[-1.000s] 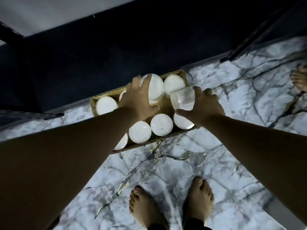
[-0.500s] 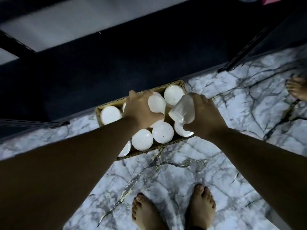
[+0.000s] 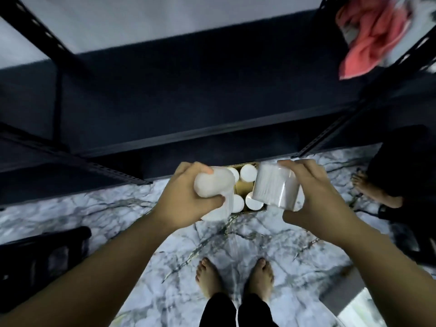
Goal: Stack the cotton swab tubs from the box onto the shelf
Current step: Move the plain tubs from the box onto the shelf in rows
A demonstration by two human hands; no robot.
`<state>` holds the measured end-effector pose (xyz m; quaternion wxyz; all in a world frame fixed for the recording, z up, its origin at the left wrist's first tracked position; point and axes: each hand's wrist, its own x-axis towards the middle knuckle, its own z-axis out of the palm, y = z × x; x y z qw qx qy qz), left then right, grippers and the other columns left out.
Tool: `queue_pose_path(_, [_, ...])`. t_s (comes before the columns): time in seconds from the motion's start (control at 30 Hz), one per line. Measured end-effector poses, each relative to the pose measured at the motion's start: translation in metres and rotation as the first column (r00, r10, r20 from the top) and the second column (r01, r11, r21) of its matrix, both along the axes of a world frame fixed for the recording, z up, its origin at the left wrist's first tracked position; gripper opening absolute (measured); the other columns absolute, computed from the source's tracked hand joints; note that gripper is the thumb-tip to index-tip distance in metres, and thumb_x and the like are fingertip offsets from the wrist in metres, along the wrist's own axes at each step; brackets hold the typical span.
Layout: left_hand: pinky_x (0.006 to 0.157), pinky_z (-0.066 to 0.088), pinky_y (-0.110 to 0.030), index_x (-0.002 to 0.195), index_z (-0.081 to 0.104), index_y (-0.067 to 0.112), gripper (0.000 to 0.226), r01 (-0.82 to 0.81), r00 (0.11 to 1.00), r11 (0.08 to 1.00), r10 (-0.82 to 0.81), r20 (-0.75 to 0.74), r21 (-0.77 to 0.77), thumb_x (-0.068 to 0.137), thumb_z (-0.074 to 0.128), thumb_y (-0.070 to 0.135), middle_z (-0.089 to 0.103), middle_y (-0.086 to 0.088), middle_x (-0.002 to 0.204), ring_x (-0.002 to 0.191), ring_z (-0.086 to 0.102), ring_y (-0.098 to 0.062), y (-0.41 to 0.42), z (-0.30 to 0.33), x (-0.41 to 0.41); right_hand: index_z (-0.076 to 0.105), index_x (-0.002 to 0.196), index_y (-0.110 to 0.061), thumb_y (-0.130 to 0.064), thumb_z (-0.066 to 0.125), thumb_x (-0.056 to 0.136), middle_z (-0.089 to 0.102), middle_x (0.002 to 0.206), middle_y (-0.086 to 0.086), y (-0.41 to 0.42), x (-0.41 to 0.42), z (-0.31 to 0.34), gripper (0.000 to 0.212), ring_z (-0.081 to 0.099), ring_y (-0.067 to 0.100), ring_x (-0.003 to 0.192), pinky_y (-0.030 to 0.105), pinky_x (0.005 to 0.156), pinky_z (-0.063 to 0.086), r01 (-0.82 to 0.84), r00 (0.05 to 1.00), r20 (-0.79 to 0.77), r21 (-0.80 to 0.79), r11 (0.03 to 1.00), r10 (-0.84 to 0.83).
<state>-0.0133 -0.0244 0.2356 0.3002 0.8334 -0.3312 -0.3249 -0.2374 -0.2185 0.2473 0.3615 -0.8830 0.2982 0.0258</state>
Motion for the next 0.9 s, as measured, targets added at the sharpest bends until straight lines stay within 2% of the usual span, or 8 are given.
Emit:
queue_pose_path(0.17, [0.084,0.039,-0.012,0.110,0.062,0.043,0.052,-0.059,0.995,0.989,0.068,0.067,-0.134,0.061,0.079,0.050,0.050,0.018,0.117,0.110,0.051,0.004,0.016,0.130,-0.014,0.034,0.149,-0.041,-0.019,0.084,0.063,0.033,0.128,-0.023,0.016,-0.002,0.125,0.102,0.034,0.007,0.119,0.012,0.093,0.031,-0.125,0.986,0.106,-0.056,0.991,0.131])
queue_pose_path(0.23, [0.087,0.039,-0.010,0.109,0.064,0.042,0.052,-0.105,0.987,0.974,0.126,0.095,-0.201,0.060,0.077,0.052,0.051,0.019,0.116,0.110,0.052,0.006,0.021,0.173,-0.022,0.033,0.151,-0.041,-0.024,0.083,0.065,0.033,0.129,-0.026,0.020,0.002,0.168,0.101,0.032,0.005,0.120,0.012,0.098,0.030,-0.179,0.970,0.151,-0.085,0.980,0.191])
queue_pose_path(0.33, [0.087,0.038,-0.004,0.111,0.065,0.041,0.051,-0.182,0.965,0.941,0.227,0.135,-0.285,0.063,0.080,0.048,0.052,0.017,0.119,0.111,0.052,0.009,0.032,0.227,-0.034,0.030,0.153,-0.041,-0.051,0.071,0.064,0.029,0.133,-0.036,0.024,0.007,0.224,0.099,0.027,-0.006,0.127,0.012,0.101,0.028,-0.239,0.940,0.222,-0.113,0.964,0.259])
queue_pose_path(0.37, [0.087,0.038,-0.003,0.111,0.065,0.041,0.050,-0.207,0.955,0.926,0.262,0.140,-0.317,0.064,0.080,0.047,0.053,0.017,0.120,0.111,0.052,0.009,0.036,0.242,-0.037,0.028,0.154,-0.041,-0.050,0.070,0.064,0.026,0.134,-0.040,0.025,0.008,0.239,0.099,0.026,-0.008,0.129,0.011,0.099,0.029,-0.256,0.930,0.238,-0.132,0.958,0.282])
queue_pose_path(0.5, [0.087,0.039,-0.004,0.112,0.066,0.040,0.055,-0.275,0.914,0.857,0.373,0.157,-0.436,0.061,0.075,0.058,0.054,0.016,0.121,0.114,0.053,0.005,0.056,0.290,-0.046,0.024,0.157,-0.036,-0.020,0.083,0.071,0.020,0.138,-0.045,0.026,0.010,0.284,0.106,0.027,-0.010,0.134,0.008,0.098,0.028,-0.282,0.897,0.293,-0.198,0.939,0.331])
queue_pose_path(0.6, [0.087,0.039,-0.004,0.114,0.066,0.038,0.056,-0.311,0.891,0.814,0.430,0.148,-0.490,0.062,0.077,0.057,0.054,0.016,0.122,0.116,0.052,0.005,0.069,0.316,-0.046,0.030,0.153,-0.037,-0.023,0.086,0.071,0.025,0.141,-0.039,0.028,0.014,0.308,0.101,0.031,-0.007,0.136,0.010,0.102,0.027,-0.297,0.864,0.345,-0.236,0.925,0.365])
queue_pose_path(0.77, [0.083,0.039,-0.003,0.114,0.067,0.038,0.049,-0.346,0.848,0.754,0.506,0.158,-0.558,0.069,0.088,0.041,0.056,0.016,0.123,0.114,0.052,0.009,0.091,0.353,-0.029,0.036,0.148,-0.040,-0.027,0.089,0.067,0.034,0.138,-0.029,0.037,0.040,0.337,0.097,0.041,0.000,0.133,0.018,0.104,0.034,-0.305,0.805,0.433,-0.284,0.909,0.405])
queue_pose_path(0.9, [0.080,0.042,-0.004,0.112,0.068,0.038,0.055,-0.373,0.815,0.704,0.560,0.149,-0.604,0.061,0.081,0.055,0.058,0.016,0.119,0.111,0.055,0.006,0.105,0.375,0.001,0.037,0.145,-0.041,-0.025,0.090,0.067,0.037,0.137,-0.025,0.044,0.079,0.357,0.095,0.044,0.003,0.131,0.023,0.103,0.038,-0.322,0.772,0.463,-0.304,0.897,0.435])
